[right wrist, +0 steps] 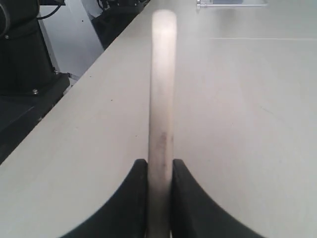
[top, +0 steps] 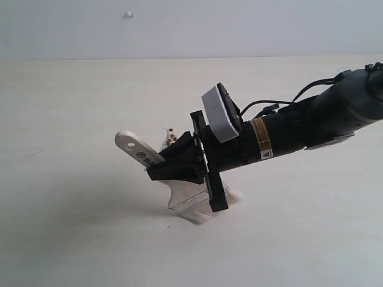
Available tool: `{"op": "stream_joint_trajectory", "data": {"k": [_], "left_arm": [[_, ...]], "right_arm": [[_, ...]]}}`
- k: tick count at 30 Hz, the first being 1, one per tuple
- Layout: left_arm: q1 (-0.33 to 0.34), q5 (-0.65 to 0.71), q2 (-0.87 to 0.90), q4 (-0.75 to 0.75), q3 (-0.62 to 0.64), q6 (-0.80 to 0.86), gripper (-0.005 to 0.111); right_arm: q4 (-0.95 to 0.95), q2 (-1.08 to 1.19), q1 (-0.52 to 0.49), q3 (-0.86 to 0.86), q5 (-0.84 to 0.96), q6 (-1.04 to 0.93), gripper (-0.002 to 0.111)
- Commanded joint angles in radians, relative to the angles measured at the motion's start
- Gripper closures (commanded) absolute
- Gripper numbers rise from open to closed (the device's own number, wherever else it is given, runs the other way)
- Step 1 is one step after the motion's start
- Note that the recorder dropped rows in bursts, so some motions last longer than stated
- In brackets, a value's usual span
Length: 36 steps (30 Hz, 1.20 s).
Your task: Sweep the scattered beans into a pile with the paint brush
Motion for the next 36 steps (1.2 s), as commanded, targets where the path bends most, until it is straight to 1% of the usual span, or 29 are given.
{"op": "stream_joint_trajectory", "data": {"k": [1,14,19,22,29,36], "left_arm": [[-0.004,-0.001,-0.003,-0.006,0.005,-0.003,0.107],[-0.004,-0.001,-0.003,-0.006,0.005,-0.003,0.107],[-0.004,-0.001,-0.003,-0.006,0.005,-0.003,0.107],[-0.004,-0.001,-0.003,-0.006,0.005,-0.003,0.107],[-0.004,-0.001,-0.003,-0.006,0.005,-0.003,0.107],[-0.004,-0.001,-0.003,-0.006,0.005,-0.003,0.107]], "right_arm": [[0.045,0.02,-0.006,-0.026,0.01,-0.083,0.108],[-0.048,0.136,-0.006,-0.248,0.01,0.013,0.108],[-0.144,0.129,-0.006,-0.308,0.01,0.139,0.108],[-0.161,0.101,-0.006,-0.315,0.01,0.202,0.108],[-0.159,-0.043,-0.006,-0.315,0.01,0.394,0.108],[-0.155,-0.193,-0.006,-0.315,0.01,0.484,0.108]]}}
